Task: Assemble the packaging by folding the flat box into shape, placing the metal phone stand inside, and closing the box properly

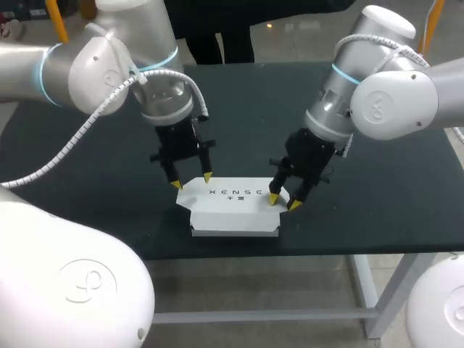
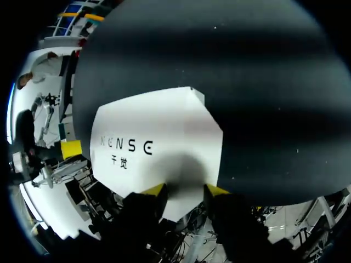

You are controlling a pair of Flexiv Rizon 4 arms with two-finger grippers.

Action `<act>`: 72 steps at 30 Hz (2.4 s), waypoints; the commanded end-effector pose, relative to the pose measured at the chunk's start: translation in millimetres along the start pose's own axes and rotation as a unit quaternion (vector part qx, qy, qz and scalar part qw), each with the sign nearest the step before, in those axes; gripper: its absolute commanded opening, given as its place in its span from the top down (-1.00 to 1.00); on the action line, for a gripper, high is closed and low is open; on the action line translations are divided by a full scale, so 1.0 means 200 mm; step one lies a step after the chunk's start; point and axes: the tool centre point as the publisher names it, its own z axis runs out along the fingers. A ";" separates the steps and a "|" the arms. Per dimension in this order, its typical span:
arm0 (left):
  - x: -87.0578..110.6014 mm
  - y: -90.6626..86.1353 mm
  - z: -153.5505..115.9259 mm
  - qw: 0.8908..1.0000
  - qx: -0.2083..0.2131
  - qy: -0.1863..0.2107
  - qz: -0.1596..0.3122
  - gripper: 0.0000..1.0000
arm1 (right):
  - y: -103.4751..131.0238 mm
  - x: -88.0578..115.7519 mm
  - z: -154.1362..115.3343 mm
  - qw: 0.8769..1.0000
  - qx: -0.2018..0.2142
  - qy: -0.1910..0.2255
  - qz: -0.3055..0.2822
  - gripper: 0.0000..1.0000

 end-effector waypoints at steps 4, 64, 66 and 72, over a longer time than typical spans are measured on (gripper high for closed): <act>0.00 0.00 0.07 0.999 0.003 -0.053 0.005 -0.27 | 0.01 -0.01 0.02 1.000 -0.002 0.008 -0.001 0.03; -0.05 0.16 0.22 0.997 0.014 -0.005 0.073 -0.08 | 0.05 -0.01 0.07 0.999 -0.031 -0.001 -0.021 -0.07; -0.05 0.16 0.23 0.997 0.018 0.003 0.078 -0.10 | 0.04 -0.01 0.08 0.999 -0.031 0.000 -0.023 -0.08; -0.06 0.17 0.23 0.996 0.024 0.012 0.085 -0.06 | 0.05 -0.01 0.10 0.999 -0.037 0.006 -0.025 -0.01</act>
